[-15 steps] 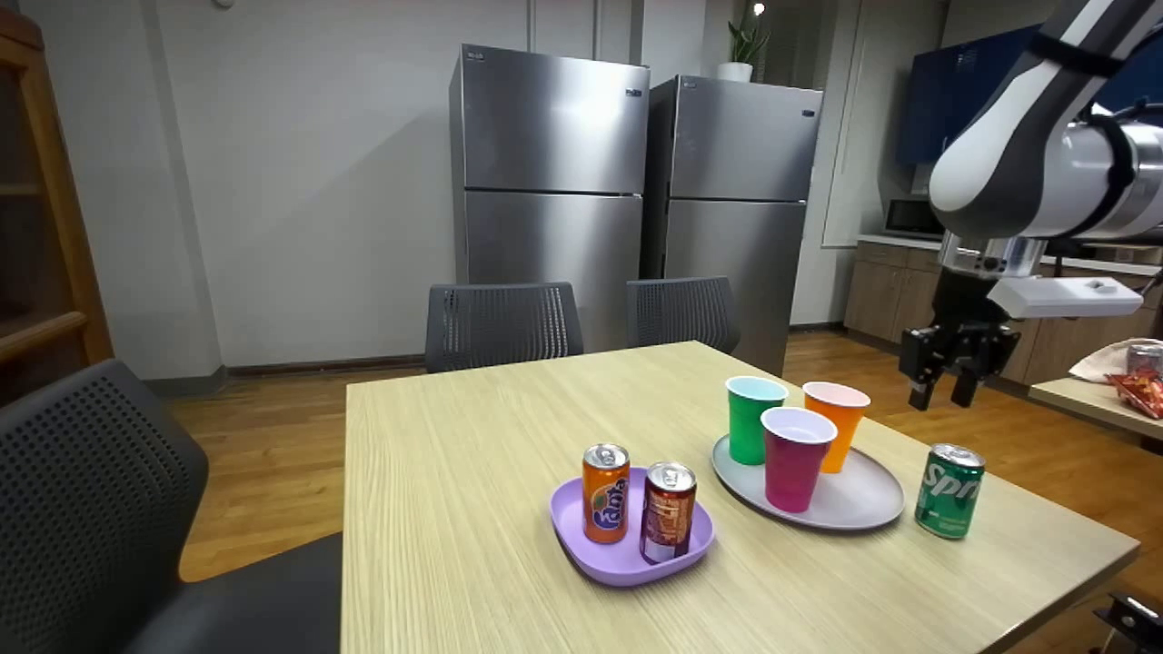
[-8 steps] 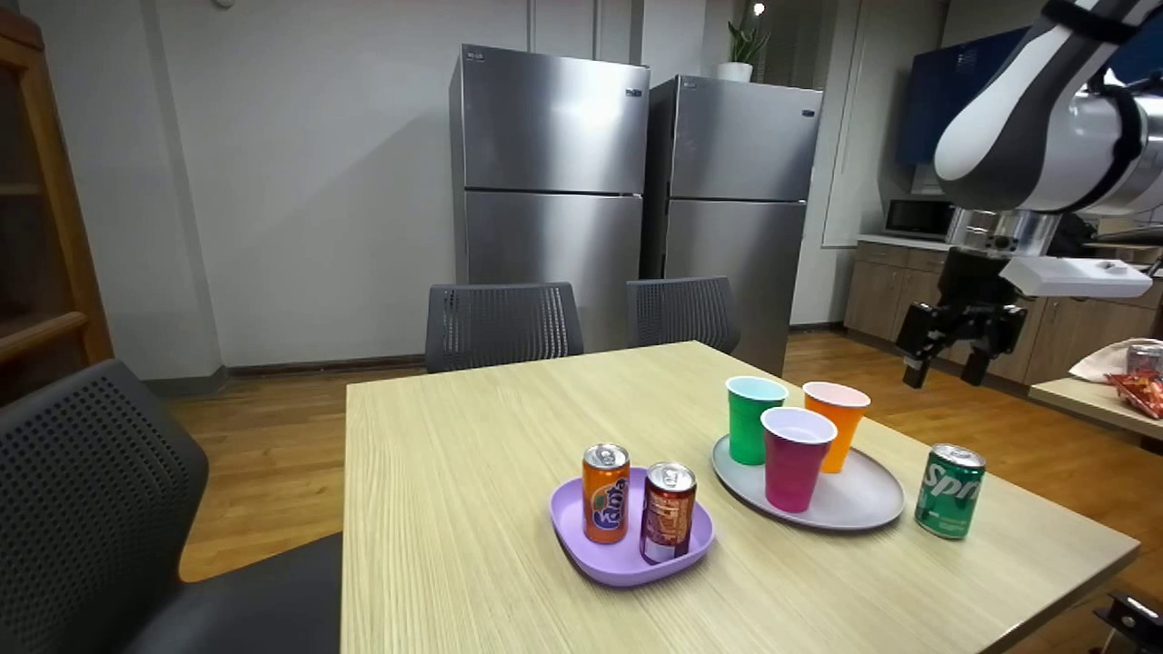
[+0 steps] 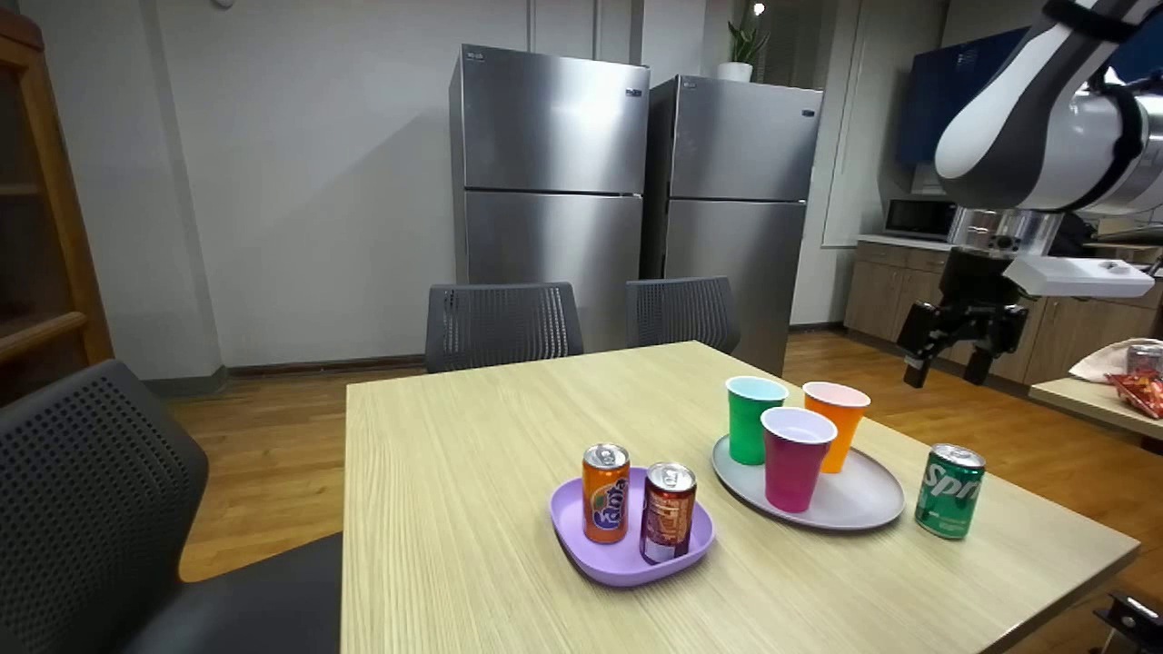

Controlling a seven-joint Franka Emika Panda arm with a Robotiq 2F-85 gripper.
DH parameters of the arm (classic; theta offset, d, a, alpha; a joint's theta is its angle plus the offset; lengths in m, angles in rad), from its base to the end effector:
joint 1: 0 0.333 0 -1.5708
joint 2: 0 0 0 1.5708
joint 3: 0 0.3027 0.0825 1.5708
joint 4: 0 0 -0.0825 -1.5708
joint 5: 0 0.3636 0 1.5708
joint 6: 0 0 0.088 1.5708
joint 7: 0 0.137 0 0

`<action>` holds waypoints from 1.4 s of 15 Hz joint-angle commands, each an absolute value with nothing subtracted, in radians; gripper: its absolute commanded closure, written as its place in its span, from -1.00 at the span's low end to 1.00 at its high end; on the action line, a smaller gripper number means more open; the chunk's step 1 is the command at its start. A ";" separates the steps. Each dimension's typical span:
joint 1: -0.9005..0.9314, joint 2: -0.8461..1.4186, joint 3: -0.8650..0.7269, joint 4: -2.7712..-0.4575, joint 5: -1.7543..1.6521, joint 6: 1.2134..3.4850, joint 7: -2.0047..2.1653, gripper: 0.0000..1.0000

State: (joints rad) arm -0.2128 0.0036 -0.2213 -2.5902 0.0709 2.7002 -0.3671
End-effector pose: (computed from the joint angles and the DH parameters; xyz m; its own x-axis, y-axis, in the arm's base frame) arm 0.4034 -0.1887 0.2411 0.9855 -0.1281 0.1111 -0.1293 -0.9916 0.0040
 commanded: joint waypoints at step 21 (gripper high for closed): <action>-0.286 0.171 -0.201 -2.604 0.109 2.793 -0.634 -1.00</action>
State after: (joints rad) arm -0.2491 0.1404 -0.2289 -2.6053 0.1076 2.7564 -0.5845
